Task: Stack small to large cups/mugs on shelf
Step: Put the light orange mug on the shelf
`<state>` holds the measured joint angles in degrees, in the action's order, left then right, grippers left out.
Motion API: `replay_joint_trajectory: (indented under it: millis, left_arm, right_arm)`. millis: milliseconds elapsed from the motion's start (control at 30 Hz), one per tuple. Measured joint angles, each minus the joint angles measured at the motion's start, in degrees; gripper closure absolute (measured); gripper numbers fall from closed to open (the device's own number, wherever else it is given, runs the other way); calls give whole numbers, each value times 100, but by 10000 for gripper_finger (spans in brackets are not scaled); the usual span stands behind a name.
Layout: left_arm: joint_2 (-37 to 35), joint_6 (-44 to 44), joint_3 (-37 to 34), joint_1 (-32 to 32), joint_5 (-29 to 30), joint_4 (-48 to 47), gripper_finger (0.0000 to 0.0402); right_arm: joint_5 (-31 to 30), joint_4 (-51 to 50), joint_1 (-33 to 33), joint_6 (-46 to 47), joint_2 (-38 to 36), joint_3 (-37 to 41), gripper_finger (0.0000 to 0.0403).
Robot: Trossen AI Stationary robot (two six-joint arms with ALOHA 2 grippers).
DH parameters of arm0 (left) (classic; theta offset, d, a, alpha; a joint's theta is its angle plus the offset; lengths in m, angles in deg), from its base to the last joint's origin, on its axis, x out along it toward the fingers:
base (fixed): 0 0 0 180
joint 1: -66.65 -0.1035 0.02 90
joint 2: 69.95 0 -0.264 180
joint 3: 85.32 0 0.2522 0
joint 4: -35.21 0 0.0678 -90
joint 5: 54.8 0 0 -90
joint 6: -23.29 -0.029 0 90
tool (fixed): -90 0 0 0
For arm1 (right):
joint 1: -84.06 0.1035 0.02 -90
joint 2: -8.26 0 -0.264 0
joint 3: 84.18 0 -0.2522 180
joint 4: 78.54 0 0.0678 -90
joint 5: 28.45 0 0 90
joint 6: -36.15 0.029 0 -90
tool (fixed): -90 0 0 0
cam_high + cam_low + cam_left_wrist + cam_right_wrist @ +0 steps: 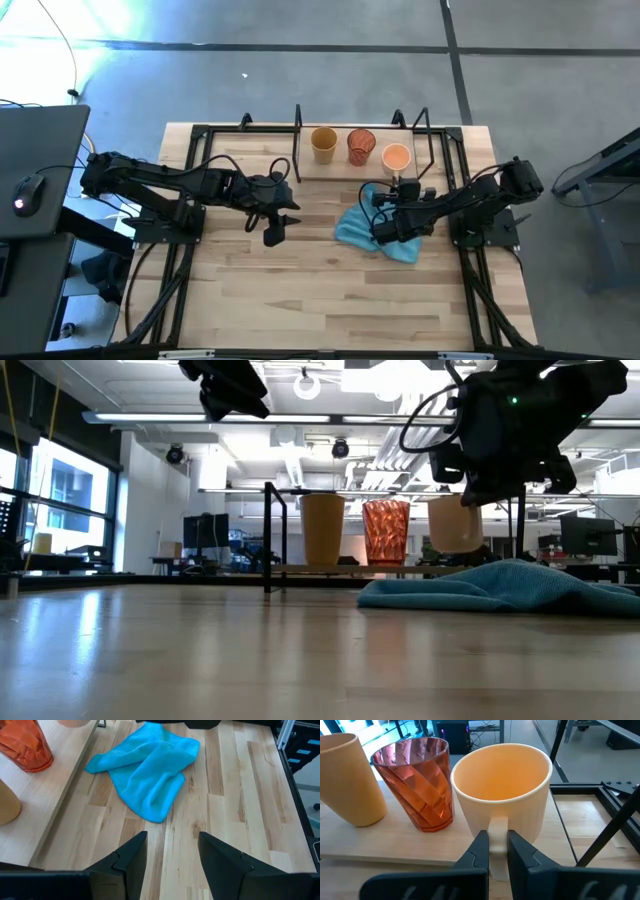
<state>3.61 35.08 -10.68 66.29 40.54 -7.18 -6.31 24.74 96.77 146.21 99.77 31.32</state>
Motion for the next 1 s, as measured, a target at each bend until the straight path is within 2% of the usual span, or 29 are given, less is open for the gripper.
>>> replay_joint_trajectory:
  millis: [267,633,1000]
  left_arm:
    - [0,-154,0,-2,-294,67,236]
    - [-2,-393,0,0,-293,204,236]
    - [-2,-389,0,-2,-291,199,236]
  right_arm:
    - [42,72,-101,-23,0,0,396]
    - [90,770,-539,-930,0,0,396]
    - [265,745,-803,-1154,0,0,396]
